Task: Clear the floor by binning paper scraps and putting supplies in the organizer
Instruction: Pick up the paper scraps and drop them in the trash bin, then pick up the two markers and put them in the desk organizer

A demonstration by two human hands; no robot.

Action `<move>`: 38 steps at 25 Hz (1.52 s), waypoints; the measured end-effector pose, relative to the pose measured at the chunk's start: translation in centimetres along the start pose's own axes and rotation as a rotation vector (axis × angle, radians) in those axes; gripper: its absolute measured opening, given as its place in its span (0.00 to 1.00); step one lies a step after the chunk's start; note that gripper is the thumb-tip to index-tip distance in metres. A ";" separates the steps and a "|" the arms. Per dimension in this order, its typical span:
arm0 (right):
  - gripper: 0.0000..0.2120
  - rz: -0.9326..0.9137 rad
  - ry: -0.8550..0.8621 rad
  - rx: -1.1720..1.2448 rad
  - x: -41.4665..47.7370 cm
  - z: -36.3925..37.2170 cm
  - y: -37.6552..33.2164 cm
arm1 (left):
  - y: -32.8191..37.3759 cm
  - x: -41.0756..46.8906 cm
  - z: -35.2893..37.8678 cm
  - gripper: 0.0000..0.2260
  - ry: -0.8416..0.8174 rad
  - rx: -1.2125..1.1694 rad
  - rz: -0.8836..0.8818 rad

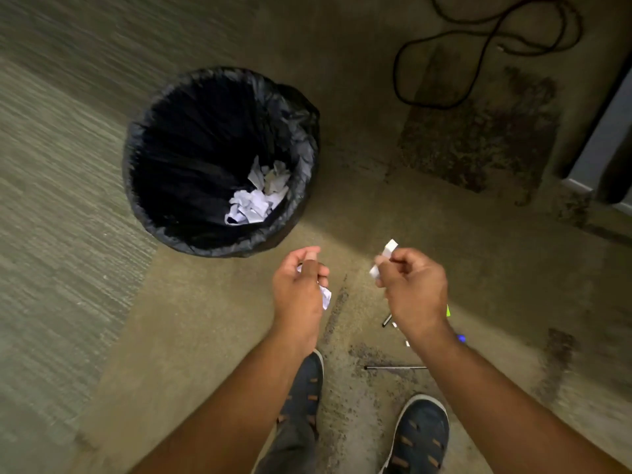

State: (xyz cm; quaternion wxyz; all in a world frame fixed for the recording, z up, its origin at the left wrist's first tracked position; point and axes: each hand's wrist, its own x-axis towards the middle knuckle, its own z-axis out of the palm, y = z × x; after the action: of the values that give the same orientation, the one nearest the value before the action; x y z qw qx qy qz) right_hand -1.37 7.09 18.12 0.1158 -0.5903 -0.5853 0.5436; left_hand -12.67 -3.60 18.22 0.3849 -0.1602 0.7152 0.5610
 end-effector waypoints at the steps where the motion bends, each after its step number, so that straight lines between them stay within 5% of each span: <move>1: 0.05 -0.018 -0.016 0.055 -0.5 1.3 -2.6 | 2.2 -0.3 -0.8 0.06 0.026 -0.072 0.015; 6: 0.05 -0.025 -0.134 0.234 -1.7 7.6 -12.2 | 12.2 1.0 -4.9 0.07 0.191 -0.402 0.015; 14: 0.07 0.081 -0.214 0.265 -2.7 12.9 -15.5 | 17.7 5.0 -8.3 0.07 0.214 -0.318 -0.167; 18: 0.08 0.088 -0.183 0.277 -2.8 12.4 -14.3 | 17.2 5.2 -8.5 0.18 0.197 -0.303 -0.181; 24: 0.05 0.054 -0.067 0.235 -2.4 9.7 -12.1 | 15.2 3.0 -7.5 0.05 0.185 -0.248 -0.009; 30: 0.04 0.033 0.048 0.169 -1.5 5.2 -7.5 | 13.5 1.7 -3.3 0.05 0.180 -0.090 0.206; 38: 0.06 0.201 0.163 0.069 -2.4 -2.1 5.2 | 4.7 0.6 4.9 0.05 -0.016 0.159 0.279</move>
State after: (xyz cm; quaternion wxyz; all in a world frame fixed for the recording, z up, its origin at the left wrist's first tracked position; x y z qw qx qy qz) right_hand 3.86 4.67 16.16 0.1280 -0.6840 -0.4928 0.5225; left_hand -14.38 2.59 20.61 0.3204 -0.0238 0.7695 0.5519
